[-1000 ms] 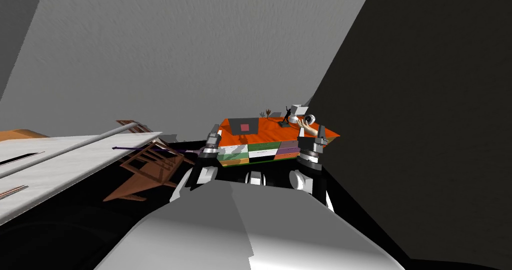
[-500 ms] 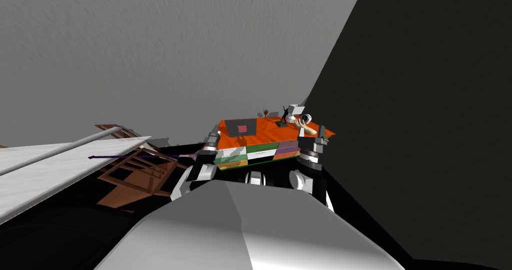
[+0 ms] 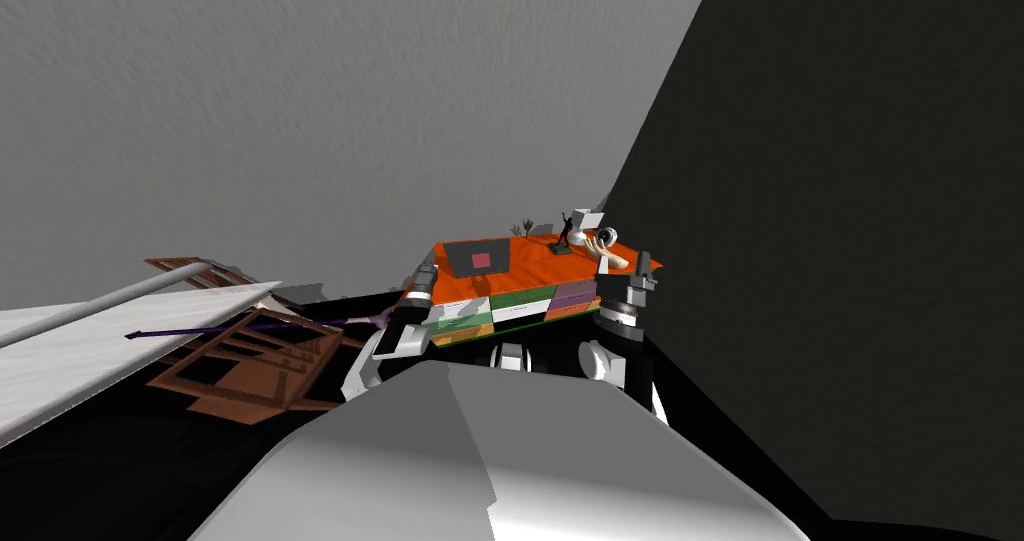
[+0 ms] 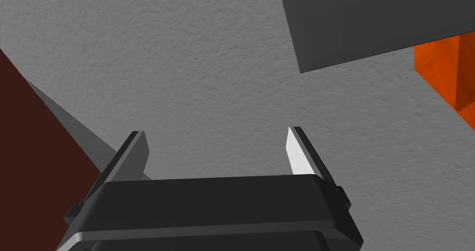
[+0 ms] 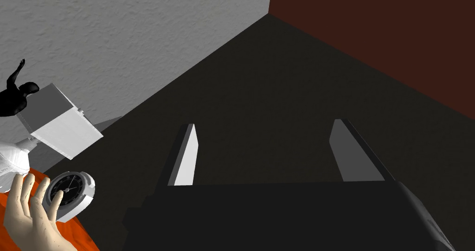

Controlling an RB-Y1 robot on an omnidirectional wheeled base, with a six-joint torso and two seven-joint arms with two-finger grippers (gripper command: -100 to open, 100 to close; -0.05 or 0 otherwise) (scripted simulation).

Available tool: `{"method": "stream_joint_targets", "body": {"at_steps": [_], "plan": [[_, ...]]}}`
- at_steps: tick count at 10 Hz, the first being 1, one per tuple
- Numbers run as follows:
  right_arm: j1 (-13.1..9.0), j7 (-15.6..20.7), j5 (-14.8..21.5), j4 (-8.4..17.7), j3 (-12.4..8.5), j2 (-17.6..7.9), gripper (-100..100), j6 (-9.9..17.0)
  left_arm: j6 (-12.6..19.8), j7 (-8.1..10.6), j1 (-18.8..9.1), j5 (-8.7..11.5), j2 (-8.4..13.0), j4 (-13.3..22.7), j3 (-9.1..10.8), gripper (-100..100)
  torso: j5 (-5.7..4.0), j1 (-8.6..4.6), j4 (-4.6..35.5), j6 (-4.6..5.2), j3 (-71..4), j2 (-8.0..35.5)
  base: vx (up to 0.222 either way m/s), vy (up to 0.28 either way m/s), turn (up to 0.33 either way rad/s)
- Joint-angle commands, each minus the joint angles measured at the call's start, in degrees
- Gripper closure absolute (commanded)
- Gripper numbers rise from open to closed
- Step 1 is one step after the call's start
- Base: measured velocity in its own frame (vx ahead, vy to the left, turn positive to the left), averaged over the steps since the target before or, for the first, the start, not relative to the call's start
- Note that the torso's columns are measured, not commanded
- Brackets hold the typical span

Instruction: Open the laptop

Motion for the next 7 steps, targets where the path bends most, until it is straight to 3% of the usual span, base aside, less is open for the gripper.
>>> {"method": "stream_joint_targets", "body": {"at_steps": [1, 7], "plan": [[0.0, 0.0, 0.0, 0.0, 0.0, 0.0, 0, 0.0, 2.8, -0.13, -0.8, -0.4, -0.1, 0.5, 1.31, -100, 0.01, 0.03, 0.0, 0.00, 0.0, 0.0, 0.037, 0.025, -0.095], [0.0, 0.0, 0.0, 0.0, 0.0, 0.0, 0, 0.0, 9.2, -0.56, -3.1, -1.6, 0.5, 2.3, 4.52, -100, 0.01, 0.03, 0.0, 0.00, 0.0, 0.0, 0.036, 0.018, -0.080]]}}
